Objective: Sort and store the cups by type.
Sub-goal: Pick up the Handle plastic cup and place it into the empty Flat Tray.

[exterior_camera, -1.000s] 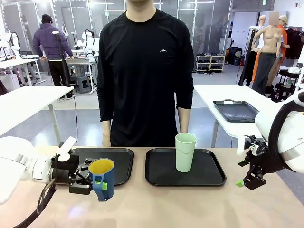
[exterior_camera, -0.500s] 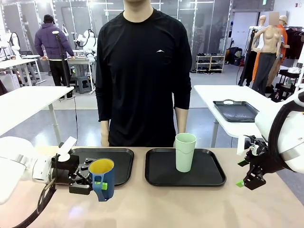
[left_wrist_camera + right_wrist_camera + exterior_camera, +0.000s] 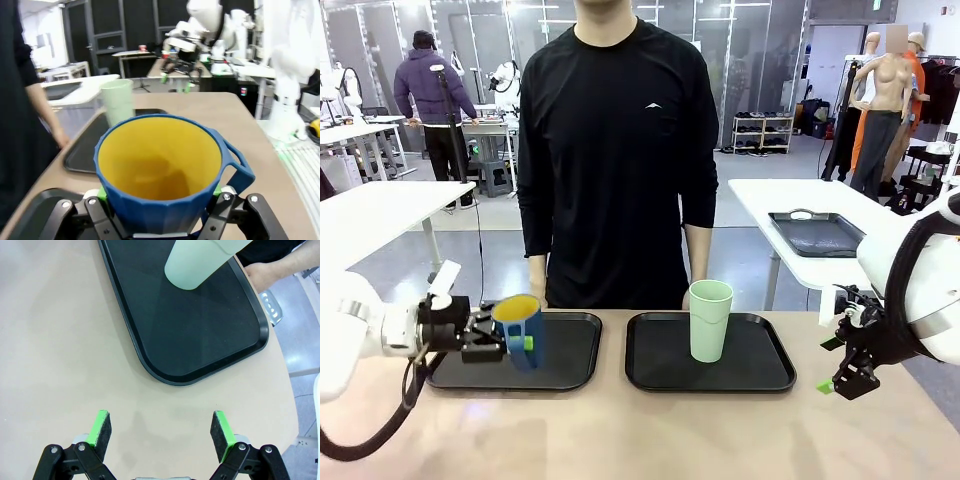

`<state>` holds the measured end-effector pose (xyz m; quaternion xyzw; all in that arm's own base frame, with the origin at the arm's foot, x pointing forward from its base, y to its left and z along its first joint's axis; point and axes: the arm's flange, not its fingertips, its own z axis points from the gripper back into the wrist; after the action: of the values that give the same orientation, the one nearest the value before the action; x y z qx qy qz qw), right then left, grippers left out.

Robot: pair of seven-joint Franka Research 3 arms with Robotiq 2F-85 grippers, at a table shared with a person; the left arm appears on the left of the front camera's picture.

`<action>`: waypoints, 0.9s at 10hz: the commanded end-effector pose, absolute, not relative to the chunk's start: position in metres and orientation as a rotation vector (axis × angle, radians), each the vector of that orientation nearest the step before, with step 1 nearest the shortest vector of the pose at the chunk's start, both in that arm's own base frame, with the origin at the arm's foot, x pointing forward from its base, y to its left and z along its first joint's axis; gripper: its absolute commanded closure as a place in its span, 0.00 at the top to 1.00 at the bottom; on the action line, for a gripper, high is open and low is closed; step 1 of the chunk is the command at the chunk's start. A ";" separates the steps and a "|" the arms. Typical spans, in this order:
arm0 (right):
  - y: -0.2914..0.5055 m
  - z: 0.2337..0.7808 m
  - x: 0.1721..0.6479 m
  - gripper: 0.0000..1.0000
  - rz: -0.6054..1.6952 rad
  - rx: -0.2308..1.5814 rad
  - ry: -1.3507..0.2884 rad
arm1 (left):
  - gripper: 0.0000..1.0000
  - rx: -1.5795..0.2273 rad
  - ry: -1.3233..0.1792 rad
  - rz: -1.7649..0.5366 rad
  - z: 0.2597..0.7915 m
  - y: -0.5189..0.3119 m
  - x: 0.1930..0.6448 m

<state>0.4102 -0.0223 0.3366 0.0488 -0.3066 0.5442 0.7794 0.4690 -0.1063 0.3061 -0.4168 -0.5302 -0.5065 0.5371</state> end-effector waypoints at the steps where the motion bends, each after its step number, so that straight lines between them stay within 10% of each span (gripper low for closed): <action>1: -0.023 0.337 0.410 1.00 1.169 0.105 -0.670 | 0.77 -0.941 -1.343 -1.170 0.302 -0.099 0.510; 9: -0.023 0.337 0.410 1.00 1.169 0.105 -0.670 | 0.77 -0.826 -1.312 -1.100 0.306 -0.066 0.585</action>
<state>0.4101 -0.0224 0.3365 0.0489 -0.3066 0.5442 0.7794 0.5817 -0.0645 0.3052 -0.3518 -0.5608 -0.4789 0.5766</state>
